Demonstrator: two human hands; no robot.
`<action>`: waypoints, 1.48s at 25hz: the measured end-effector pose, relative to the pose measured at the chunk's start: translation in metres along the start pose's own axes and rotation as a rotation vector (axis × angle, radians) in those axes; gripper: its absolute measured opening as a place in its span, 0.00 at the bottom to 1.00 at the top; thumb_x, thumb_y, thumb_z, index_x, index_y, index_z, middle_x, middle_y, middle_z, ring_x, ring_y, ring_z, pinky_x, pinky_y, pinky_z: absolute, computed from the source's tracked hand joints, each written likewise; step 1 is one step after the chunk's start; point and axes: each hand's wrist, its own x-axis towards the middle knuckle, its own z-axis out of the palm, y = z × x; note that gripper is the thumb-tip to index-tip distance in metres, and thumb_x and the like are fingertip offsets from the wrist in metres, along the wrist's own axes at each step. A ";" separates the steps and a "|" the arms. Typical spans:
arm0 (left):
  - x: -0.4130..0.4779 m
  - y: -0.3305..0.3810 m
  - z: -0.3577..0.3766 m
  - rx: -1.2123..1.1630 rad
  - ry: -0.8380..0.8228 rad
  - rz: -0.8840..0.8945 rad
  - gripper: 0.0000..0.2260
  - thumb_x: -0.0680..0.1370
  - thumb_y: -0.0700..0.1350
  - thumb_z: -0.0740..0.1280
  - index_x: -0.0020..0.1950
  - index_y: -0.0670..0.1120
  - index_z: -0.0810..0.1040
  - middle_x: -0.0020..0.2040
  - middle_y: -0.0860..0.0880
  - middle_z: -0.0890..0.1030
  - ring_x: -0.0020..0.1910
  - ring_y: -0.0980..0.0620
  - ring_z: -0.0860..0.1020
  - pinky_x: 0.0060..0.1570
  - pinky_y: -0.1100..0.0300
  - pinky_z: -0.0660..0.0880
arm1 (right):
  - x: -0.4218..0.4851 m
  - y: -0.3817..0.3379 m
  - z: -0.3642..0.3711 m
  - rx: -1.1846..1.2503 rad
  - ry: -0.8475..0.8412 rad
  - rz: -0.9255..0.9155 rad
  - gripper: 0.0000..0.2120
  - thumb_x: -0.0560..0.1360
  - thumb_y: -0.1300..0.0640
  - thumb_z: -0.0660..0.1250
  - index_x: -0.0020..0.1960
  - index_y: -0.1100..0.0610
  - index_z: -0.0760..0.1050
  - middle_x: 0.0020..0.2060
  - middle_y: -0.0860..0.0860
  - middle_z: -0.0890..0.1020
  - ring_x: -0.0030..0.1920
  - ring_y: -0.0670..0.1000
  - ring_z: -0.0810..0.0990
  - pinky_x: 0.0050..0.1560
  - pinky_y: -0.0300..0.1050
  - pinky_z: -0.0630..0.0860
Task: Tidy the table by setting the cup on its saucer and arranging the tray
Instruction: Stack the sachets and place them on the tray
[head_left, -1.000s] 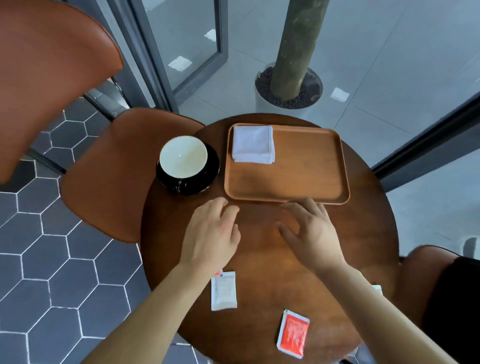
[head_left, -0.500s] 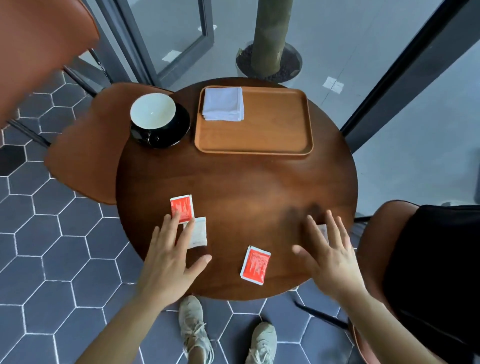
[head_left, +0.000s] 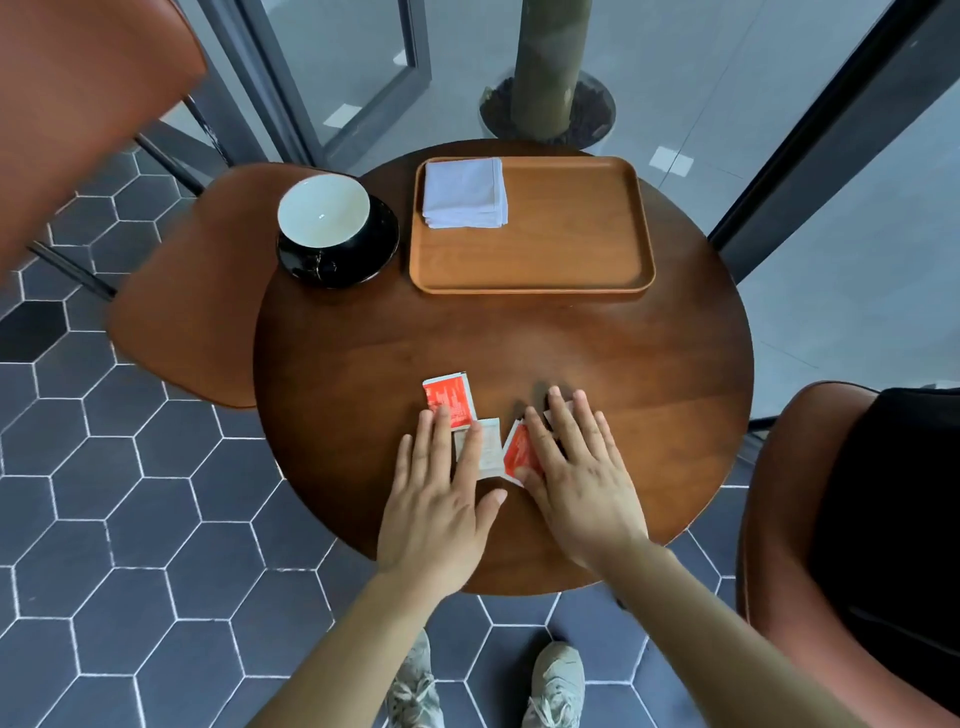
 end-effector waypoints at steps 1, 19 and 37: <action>0.003 0.003 -0.002 -0.012 -0.004 0.018 0.33 0.81 0.63 0.51 0.81 0.47 0.55 0.81 0.37 0.52 0.81 0.38 0.50 0.78 0.41 0.53 | 0.004 0.004 -0.003 0.016 0.015 -0.024 0.30 0.83 0.40 0.48 0.81 0.53 0.54 0.81 0.53 0.50 0.81 0.55 0.42 0.80 0.56 0.48; 0.035 0.006 -0.006 -0.075 0.134 0.147 0.21 0.81 0.51 0.65 0.73 0.48 0.72 0.76 0.42 0.68 0.77 0.42 0.64 0.72 0.42 0.66 | -0.001 0.022 0.003 0.143 0.148 0.097 0.26 0.81 0.48 0.63 0.76 0.55 0.66 0.79 0.53 0.61 0.80 0.55 0.56 0.77 0.61 0.56; 0.038 -0.045 -0.033 -0.431 0.357 -0.320 0.14 0.76 0.44 0.73 0.62 0.44 0.81 0.55 0.45 0.79 0.54 0.44 0.76 0.51 0.47 0.79 | 0.004 0.055 -0.009 0.049 0.385 -0.063 0.08 0.77 0.53 0.71 0.48 0.58 0.81 0.46 0.53 0.79 0.42 0.58 0.74 0.38 0.54 0.76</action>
